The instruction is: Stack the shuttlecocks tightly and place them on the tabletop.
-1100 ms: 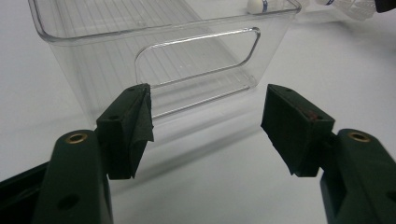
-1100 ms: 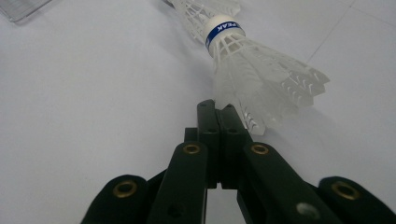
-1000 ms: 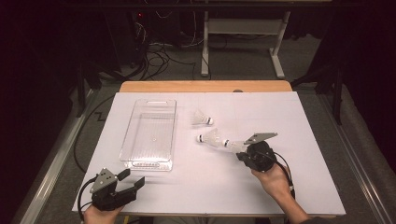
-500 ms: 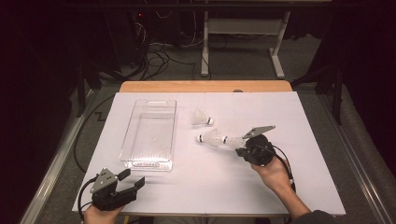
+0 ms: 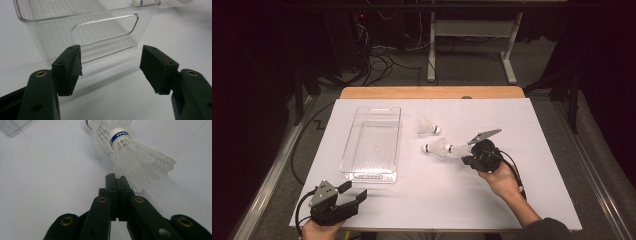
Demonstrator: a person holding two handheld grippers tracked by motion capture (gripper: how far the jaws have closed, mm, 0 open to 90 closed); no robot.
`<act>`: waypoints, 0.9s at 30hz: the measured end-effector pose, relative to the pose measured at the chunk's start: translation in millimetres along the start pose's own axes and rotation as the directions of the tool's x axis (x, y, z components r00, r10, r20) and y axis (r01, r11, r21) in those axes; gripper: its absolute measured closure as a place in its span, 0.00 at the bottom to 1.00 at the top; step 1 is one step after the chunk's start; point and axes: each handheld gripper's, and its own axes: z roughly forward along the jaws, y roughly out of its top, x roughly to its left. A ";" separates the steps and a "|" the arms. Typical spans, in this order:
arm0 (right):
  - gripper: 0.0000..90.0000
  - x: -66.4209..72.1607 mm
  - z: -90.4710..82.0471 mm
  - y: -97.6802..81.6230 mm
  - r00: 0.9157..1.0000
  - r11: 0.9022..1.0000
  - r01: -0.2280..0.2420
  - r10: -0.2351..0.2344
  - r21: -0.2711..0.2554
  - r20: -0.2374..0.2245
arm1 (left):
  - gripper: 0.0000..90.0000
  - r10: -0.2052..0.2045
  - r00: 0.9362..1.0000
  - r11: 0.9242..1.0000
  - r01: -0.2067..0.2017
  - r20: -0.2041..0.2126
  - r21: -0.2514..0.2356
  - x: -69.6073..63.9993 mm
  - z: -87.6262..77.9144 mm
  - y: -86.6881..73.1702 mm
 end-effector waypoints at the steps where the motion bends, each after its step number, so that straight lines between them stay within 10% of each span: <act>1: 1.00 0.3 0.7 1.0 1.000 1.000 0.000 0.000 0.003 -0.001 | 0.38 0.001 1.000 1.000 -0.001 0.000 0.000 -0.2 0.1 0.0; 27: 1.00 2.6 21.1 23.1 0.998 0.997 0.046 -0.044 0.060 -0.045 | 0.39 0.005 1.000 1.000 -0.005 0.004 -0.002 -0.6 -0.5 0.0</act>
